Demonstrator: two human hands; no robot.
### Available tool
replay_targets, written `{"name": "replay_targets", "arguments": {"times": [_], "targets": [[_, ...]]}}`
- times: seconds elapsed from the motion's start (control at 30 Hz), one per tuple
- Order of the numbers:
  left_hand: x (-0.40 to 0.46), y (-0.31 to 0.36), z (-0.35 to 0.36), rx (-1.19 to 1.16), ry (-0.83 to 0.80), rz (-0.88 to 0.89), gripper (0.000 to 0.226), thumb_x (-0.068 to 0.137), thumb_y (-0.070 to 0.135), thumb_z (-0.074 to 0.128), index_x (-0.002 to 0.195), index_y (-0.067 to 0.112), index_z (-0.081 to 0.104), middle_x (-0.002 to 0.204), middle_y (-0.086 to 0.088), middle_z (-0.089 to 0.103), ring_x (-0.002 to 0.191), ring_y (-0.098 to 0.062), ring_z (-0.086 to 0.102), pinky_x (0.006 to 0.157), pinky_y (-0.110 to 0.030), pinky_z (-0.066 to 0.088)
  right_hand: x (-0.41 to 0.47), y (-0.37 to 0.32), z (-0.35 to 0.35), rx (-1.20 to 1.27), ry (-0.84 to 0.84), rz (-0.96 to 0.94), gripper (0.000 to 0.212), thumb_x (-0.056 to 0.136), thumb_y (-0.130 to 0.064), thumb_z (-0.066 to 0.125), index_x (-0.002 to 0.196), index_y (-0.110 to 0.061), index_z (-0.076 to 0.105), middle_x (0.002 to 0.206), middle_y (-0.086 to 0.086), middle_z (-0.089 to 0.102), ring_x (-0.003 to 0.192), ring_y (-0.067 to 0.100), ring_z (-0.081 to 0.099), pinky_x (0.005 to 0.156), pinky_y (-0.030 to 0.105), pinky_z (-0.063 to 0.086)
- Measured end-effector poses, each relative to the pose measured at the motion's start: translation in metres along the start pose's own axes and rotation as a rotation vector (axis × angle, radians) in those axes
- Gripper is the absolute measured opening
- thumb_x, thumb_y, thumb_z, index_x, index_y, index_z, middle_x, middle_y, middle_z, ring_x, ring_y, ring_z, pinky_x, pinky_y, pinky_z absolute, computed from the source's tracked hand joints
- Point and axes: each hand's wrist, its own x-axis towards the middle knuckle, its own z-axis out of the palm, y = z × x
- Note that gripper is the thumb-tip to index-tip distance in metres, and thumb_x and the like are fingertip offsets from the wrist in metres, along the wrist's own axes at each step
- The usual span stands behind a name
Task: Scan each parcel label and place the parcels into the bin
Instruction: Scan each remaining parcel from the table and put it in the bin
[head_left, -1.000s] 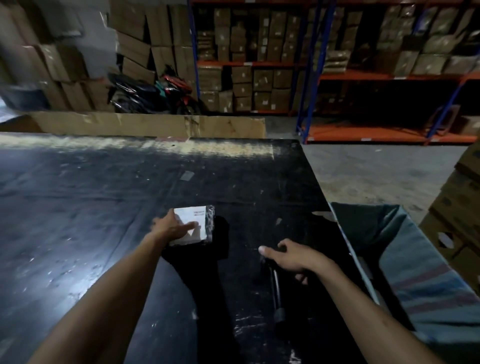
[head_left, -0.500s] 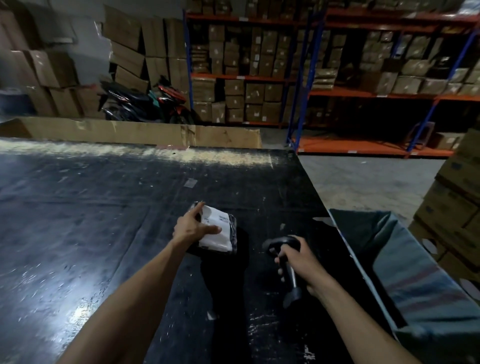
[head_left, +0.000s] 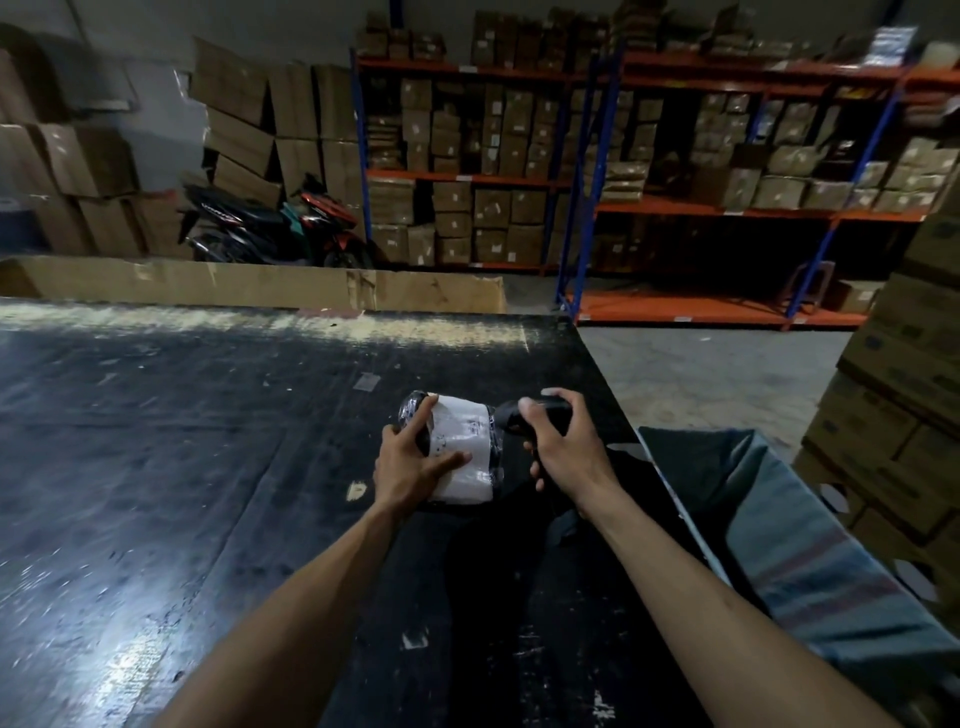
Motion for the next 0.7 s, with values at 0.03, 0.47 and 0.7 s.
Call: {"name": "replay_targets", "arguments": {"times": [0.03,0.47,0.7], "targets": [[0.000,0.001,0.002,0.009,-0.001,0.007,0.093,0.055,0.066,0.083,0.134,0.072,0.034,0.111,-0.001,0.044,0.103,-0.025,0.057,0.094,-0.039,0.049,0.000,0.000,0.000,-0.008,0.012,-0.008,0.036,0.081,-0.065,0.065,0.109,-0.050,0.048,0.073,0.005,0.072,0.044,0.016,0.065,0.041,0.028,0.052],[-0.008,0.008,0.011,0.020,-0.003,0.046,0.091,0.063,0.055,0.087,0.138,0.066,0.036,0.111,-0.001,0.043,0.099,-0.022,0.055,0.094,-0.038,0.049,-0.006,0.003,-0.009,-0.076,0.050,-0.018,0.043,0.082,-0.065,0.063,0.116,-0.048,0.044,0.083,0.007,0.073,0.045,0.015,0.067,0.042,0.027,0.053],[-0.013,0.010,0.010,-0.085,0.069,-0.004,0.091,0.064,0.047,0.090,0.141,0.058,0.042,0.115,-0.006,0.044,0.109,-0.032,0.057,0.105,-0.047,0.046,-0.028,0.045,-0.015,-0.297,-0.006,0.123,0.048,0.087,-0.055,0.065,0.124,-0.037,0.042,0.090,0.011,0.071,0.058,0.023,0.073,0.036,0.025,0.053]]}}
